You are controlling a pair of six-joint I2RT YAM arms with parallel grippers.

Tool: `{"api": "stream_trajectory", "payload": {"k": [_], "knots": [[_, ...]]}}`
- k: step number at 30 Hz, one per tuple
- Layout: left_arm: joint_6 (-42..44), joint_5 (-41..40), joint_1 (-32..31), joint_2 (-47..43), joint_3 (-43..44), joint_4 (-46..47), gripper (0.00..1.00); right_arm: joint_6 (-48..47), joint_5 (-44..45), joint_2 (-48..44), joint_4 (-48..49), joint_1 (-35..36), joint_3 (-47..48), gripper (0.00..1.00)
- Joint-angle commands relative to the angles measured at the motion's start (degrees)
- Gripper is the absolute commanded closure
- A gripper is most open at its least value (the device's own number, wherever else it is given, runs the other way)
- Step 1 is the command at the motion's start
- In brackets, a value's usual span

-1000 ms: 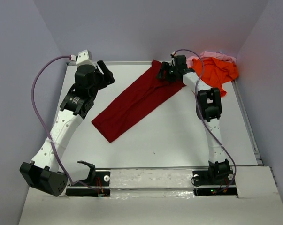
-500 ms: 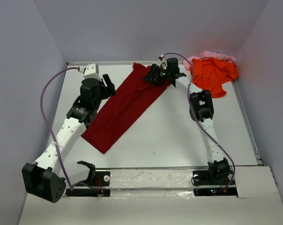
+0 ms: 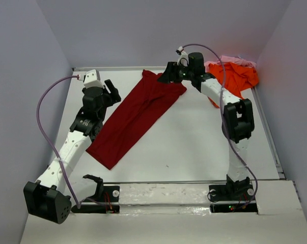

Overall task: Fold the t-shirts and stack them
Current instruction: Fold the tshirt

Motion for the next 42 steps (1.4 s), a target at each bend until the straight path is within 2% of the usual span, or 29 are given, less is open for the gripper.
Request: {"api": "stream_trajectory", "payload": {"k": [1, 8, 14, 22, 25, 29, 33, 36, 42], "knots": [[0.1, -4.1, 0.3, -2.6, -0.7, 3.2, 0.23, -5.5, 2.0, -9.9, 0.4, 2.0, -5.8, 0.21], [-1.9, -6.7, 3.3, -5.1, -1.6, 3.5, 0.23, -8.1, 7.6, -12.8, -0.4, 13.5, -16.0, 0.21], [-2.0, -8.5, 4.3, -5.5, -1.6, 3.1, 0.23, -10.4, 16.4, -9.7, -2.2, 22.7, -15.6, 0.21], [-3.4, -17.8, 6.9, -5.7, -0.2, -1.5, 0.23, -11.0, 20.3, -8.4, -3.2, 32.3, -13.7, 0.22], [-4.2, -18.3, 8.0, -2.8, 1.8, -3.7, 0.23, -10.4, 21.2, -8.1, -4.2, 35.8, -13.3, 0.22], [-5.6, -18.7, 11.4, 1.2, 3.8, -7.5, 0.23, -10.1, 23.0, -7.3, -3.1, 39.4, -13.4, 0.22], [-6.1, -20.5, 11.9, 1.1, 4.0, -8.1, 0.23, -8.9, 23.9, -5.5, -1.2, 41.1, -14.2, 0.22], [-5.7, -20.6, 11.9, 0.1, 3.3, -7.4, 0.23, -7.6, 23.2, -3.7, 2.7, 43.3, -14.6, 0.22], [-5.0, -19.4, 11.9, 0.1, 3.2, -7.1, 0.23, -5.9, 19.1, 2.9, 3.5, 43.9, -9.9, 0.21]]}}
